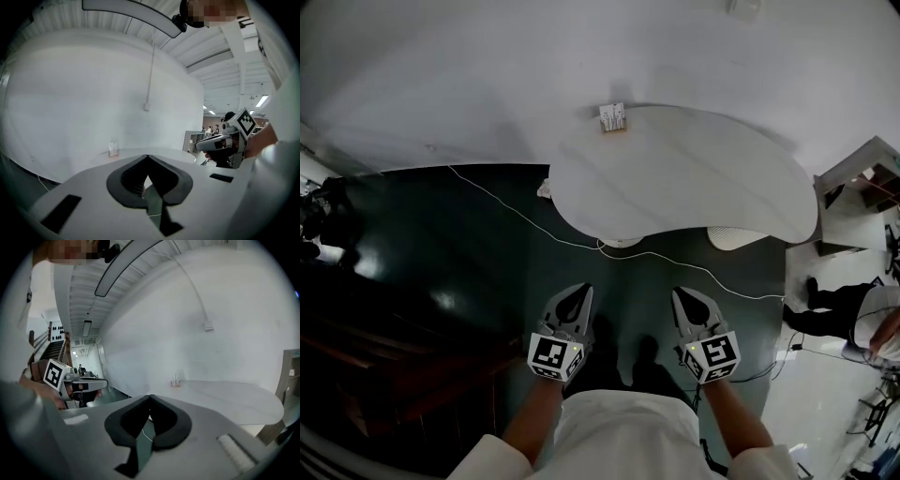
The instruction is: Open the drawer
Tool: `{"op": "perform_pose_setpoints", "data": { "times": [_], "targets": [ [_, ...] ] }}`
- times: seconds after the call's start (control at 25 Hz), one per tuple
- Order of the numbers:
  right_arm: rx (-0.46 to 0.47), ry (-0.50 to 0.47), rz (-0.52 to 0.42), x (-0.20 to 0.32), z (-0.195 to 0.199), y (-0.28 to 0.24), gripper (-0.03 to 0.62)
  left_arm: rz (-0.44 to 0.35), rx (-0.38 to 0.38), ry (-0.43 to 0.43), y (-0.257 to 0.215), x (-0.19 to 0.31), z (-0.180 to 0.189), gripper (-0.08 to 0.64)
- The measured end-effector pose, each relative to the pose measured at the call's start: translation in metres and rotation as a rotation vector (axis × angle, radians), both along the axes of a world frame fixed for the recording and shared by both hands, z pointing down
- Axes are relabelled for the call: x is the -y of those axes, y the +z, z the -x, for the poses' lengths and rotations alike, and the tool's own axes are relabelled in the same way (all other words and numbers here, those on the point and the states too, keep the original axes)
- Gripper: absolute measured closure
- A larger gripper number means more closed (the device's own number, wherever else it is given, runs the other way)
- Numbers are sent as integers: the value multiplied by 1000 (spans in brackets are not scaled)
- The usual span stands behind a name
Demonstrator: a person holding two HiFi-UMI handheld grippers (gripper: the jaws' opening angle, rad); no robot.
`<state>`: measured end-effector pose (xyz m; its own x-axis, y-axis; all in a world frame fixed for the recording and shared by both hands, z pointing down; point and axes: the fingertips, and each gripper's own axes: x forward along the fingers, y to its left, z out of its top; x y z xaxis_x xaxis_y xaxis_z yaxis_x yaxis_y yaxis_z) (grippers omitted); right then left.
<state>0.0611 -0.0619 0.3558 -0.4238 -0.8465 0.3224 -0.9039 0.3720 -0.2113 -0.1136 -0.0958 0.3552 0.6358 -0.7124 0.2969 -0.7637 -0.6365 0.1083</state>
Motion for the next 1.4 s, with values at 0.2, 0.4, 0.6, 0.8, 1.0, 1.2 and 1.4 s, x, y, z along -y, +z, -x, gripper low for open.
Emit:
{"op": "perform_pose_setpoints", "data": {
  "times": [0.2, 0.4, 0.6, 0.8, 1.0, 1.2, 1.4],
  "targets": [
    [-20, 43, 23, 22, 9, 23, 581, 10, 30, 52, 35, 31, 1, 555],
    [-31, 81, 44, 39, 3, 47, 581, 19, 48, 85, 69, 55, -12, 555],
    [-33, 96, 61, 47, -5, 77, 581, 38, 58, 92, 106, 67, -25, 555],
    [-40, 72, 63, 53, -13, 106, 581, 30, 49, 59, 133, 74, -40, 555],
    [-53, 25, 62, 57, -9, 134, 581, 54, 40, 8, 159, 73, -42, 555],
    [-77, -42, 53, 49, 0, 158, 581, 91, 72, -24, 194, 58, -42, 555],
    [-77, -62, 47, 47, -1, 202, 581, 75, 96, -50, 245, 55, -47, 555]
  ]
}}
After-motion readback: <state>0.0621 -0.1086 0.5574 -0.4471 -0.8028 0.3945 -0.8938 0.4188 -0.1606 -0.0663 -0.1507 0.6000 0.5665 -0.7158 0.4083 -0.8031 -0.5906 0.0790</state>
